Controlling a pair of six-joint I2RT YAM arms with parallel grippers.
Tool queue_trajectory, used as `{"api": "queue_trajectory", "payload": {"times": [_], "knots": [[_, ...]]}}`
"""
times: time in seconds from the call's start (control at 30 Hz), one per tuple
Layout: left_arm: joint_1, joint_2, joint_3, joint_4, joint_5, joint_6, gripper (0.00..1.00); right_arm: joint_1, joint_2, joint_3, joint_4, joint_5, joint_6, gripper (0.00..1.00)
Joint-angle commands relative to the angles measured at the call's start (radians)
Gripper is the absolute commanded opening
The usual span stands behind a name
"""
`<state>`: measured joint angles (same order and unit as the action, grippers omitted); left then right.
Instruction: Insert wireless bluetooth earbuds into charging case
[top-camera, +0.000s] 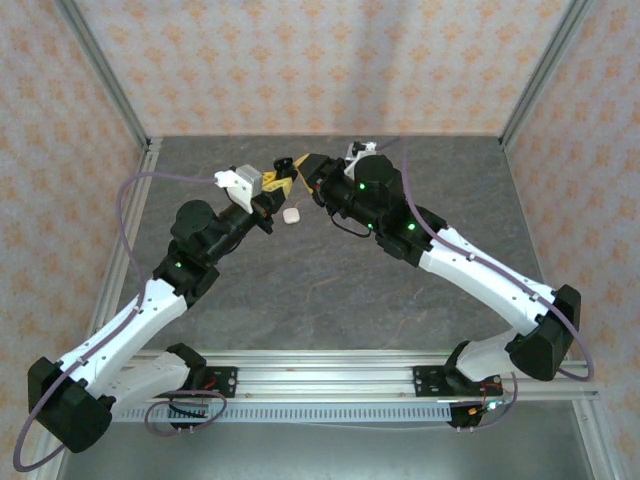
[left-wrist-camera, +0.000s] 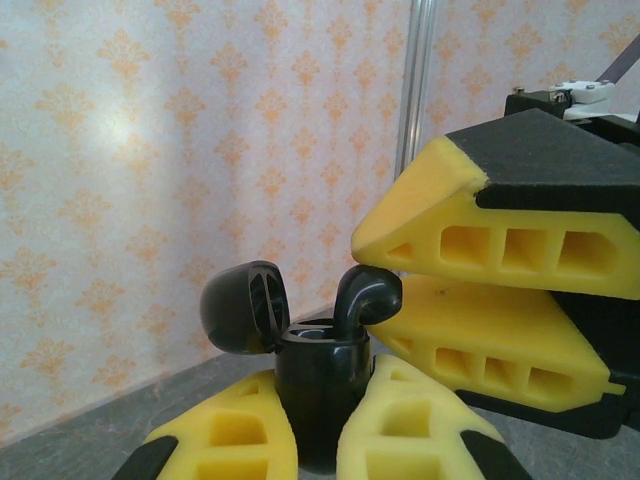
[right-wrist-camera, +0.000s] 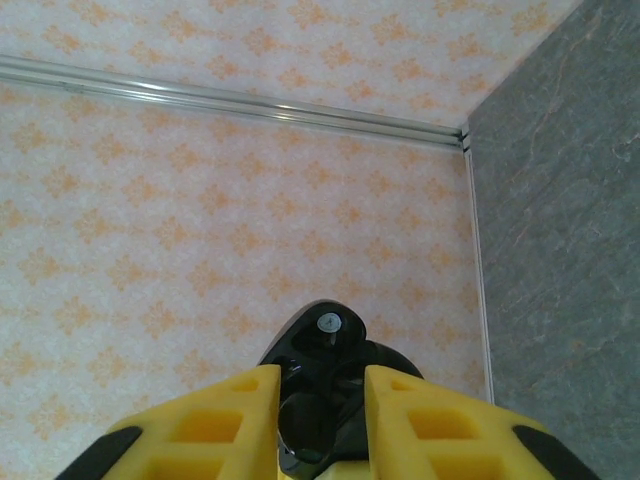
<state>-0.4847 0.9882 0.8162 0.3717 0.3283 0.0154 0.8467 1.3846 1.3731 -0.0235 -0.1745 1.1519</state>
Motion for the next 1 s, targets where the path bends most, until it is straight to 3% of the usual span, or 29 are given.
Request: {"api": "queue_trajectory", "payload": {"times": [0.0,0.53,0.67,0.83,0.97], "knots": [[-0.002,-0.020,0.002,0.054,-0.017,-0.001,0.00,0.008,-0.009,0.039,-0.043,-0.012,-0.043,0.30],[-0.002,-0.034,-0.002,0.023,-0.002,0.000,0.00,0.009,-0.015,0.136,-0.191,-0.127,-0.197,0.32],[-0.002,-0.041,-0.003,0.014,0.008,0.001,0.00,0.008,-0.027,0.185,-0.303,-0.091,-0.258,0.30],[-0.002,-0.051,-0.005,0.001,0.023,0.001,0.00,-0.002,-0.035,0.236,-0.421,-0.038,-0.301,0.14],[-0.003,-0.058,-0.007,-0.004,0.032,0.000,0.00,-0.010,-0.028,0.263,-0.454,-0.031,-0.329,0.08]]}}
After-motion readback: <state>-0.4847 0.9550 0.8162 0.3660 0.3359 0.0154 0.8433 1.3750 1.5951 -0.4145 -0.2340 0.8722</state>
